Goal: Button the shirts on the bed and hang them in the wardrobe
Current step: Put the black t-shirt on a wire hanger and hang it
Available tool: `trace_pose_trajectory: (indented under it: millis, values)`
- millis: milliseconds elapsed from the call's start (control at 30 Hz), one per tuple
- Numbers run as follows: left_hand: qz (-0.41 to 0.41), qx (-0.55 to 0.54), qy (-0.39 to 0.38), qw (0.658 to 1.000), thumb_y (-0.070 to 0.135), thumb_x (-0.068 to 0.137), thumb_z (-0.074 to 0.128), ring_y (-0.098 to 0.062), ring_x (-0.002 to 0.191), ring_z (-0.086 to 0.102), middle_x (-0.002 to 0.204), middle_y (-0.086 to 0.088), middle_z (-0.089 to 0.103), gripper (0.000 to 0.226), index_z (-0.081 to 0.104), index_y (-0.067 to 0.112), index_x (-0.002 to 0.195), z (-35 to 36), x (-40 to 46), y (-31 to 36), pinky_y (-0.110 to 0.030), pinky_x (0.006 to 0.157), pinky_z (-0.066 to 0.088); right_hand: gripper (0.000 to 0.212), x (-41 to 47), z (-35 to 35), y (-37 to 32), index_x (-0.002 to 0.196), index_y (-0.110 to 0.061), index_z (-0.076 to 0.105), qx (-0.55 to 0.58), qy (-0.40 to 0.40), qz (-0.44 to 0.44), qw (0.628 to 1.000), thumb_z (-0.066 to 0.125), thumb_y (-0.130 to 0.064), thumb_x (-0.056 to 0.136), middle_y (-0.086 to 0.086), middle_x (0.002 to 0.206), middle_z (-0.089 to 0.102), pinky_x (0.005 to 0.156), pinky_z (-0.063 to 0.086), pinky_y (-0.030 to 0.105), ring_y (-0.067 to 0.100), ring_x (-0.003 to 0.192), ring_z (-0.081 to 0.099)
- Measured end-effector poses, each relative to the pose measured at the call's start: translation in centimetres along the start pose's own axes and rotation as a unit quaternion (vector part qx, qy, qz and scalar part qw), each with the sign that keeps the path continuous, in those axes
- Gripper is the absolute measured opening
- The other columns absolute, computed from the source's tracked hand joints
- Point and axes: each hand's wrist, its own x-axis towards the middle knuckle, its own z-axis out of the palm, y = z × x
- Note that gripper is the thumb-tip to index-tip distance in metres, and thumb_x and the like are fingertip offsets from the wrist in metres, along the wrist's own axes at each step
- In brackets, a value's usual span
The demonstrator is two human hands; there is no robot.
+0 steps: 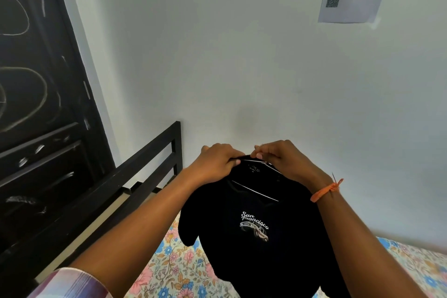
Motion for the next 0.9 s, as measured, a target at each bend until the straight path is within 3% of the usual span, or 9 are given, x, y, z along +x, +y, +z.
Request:
trace_pose_trajectory:
  millis: [167, 300, 367, 467, 533, 633, 733, 900]
  values:
    - [-0.018, -0.032, 0.032, 0.999, 0.037, 0.103, 0.040, -0.016, 0.123, 0.051, 0.128, 0.007, 0.061, 0.036, 0.052, 0.037, 0.138, 0.9, -0.5, -1.3, -0.046, 0.102, 0.033, 0.018, -0.5, -0.9, 0.6, 0.105, -0.016, 0.077, 0.067, 0.033, 0.025, 0.997, 0.062, -0.016, 0.097, -0.008, 0.104, 0.075, 0.094, 0.053, 0.029, 0.002, 0.101, 0.068]
    - [-0.086, -0.067, 0.087, 0.990, 0.044, 0.103, 0.038, -0.021, 0.139, 0.036, 0.148, 0.002, 0.046, 0.046, 0.043, 0.029, 0.146, 1.7, 0.1, -1.9, -0.047, 0.111, 0.023, 0.016, -1.0, -2.1, 1.6, 0.096, -0.014, 0.078, 0.121, 0.039, 0.060, 0.990, 0.062, -0.013, 0.096, -0.002, 0.092, 0.077, 0.081, 0.054, 0.025, 0.010, 0.086, 0.070]
    - [-0.152, -0.191, 0.104, 0.964, 0.029, 0.103, 0.043, -0.022, 0.143, 0.032, 0.154, -0.001, 0.038, 0.048, 0.034, 0.028, 0.150, 2.2, 0.2, -3.3, -0.047, 0.116, 0.024, 0.018, -1.5, -2.7, 1.6, 0.092, -0.014, 0.077, 0.146, 0.027, 0.070, 0.986, 0.061, -0.011, 0.096, 0.002, 0.088, 0.075, 0.070, 0.050, 0.019, 0.006, 0.076, 0.066]
    - [-0.204, -0.304, -0.012, 0.931, 0.003, 0.092, 0.056, -0.025, 0.143, 0.033, 0.155, -0.007, 0.035, 0.072, 0.024, 0.020, 0.154, 3.7, -0.9, -5.2, -0.035, 0.111, 0.035, 0.017, -2.0, -3.4, 2.0, 0.095, -0.011, 0.077, 0.196, 0.040, 0.074, 0.977, 0.061, -0.016, 0.097, 0.010, 0.095, 0.075, 0.072, 0.051, 0.027, 0.014, 0.078, 0.065]
    - [-0.208, -0.295, -0.057, 0.931, 0.006, 0.088, 0.068, -0.024, 0.137, 0.041, 0.146, -0.008, 0.046, 0.074, 0.031, 0.016, 0.151, 5.4, -1.7, -5.7, -0.028, 0.102, 0.039, 0.018, -2.4, -4.1, 2.2, 0.097, -0.010, 0.077, 0.225, 0.058, 0.072, 0.970, 0.062, -0.020, 0.096, 0.012, 0.097, 0.076, 0.077, 0.052, 0.031, 0.018, 0.082, 0.068]
    - [-0.191, -0.294, -0.013, 0.936, 0.024, 0.085, 0.075, -0.018, 0.126, 0.053, 0.127, -0.002, 0.061, 0.059, 0.050, 0.015, 0.138, 6.9, -1.8, -5.6, -0.026, 0.096, 0.042, 0.023, -3.3, -5.0, 2.5, 0.101, -0.011, 0.076, 0.220, 0.055, 0.068, 0.972, 0.059, -0.026, 0.097, 0.006, 0.100, 0.076, 0.086, 0.053, 0.035, 0.017, 0.095, 0.071]
    - [-0.163, -0.288, 0.014, 0.943, 0.029, 0.083, 0.077, -0.017, 0.121, 0.055, 0.126, 0.002, 0.060, 0.055, 0.054, 0.019, 0.132, 6.8, -0.9, -4.8, -0.025, 0.092, 0.044, 0.023, -4.3, -5.4, 3.0, 0.111, -0.013, 0.073, 0.226, 0.049, 0.080, 0.970, 0.057, -0.023, 0.099, 0.001, 0.107, 0.076, 0.085, 0.053, 0.031, 0.016, 0.100, 0.071]
    - [-0.154, -0.223, 0.115, 0.956, 0.022, 0.088, 0.072, -0.017, 0.119, 0.052, 0.133, 0.000, 0.051, 0.050, 0.049, 0.018, 0.131, 7.0, 0.3, -3.5, -0.035, 0.101, 0.047, 0.025, -5.3, -5.9, 4.1, 0.120, -0.018, 0.071, 0.225, 0.037, 0.103, 0.968, 0.059, -0.017, 0.098, -0.004, 0.116, 0.073, 0.087, 0.053, 0.032, 0.019, 0.099, 0.070]
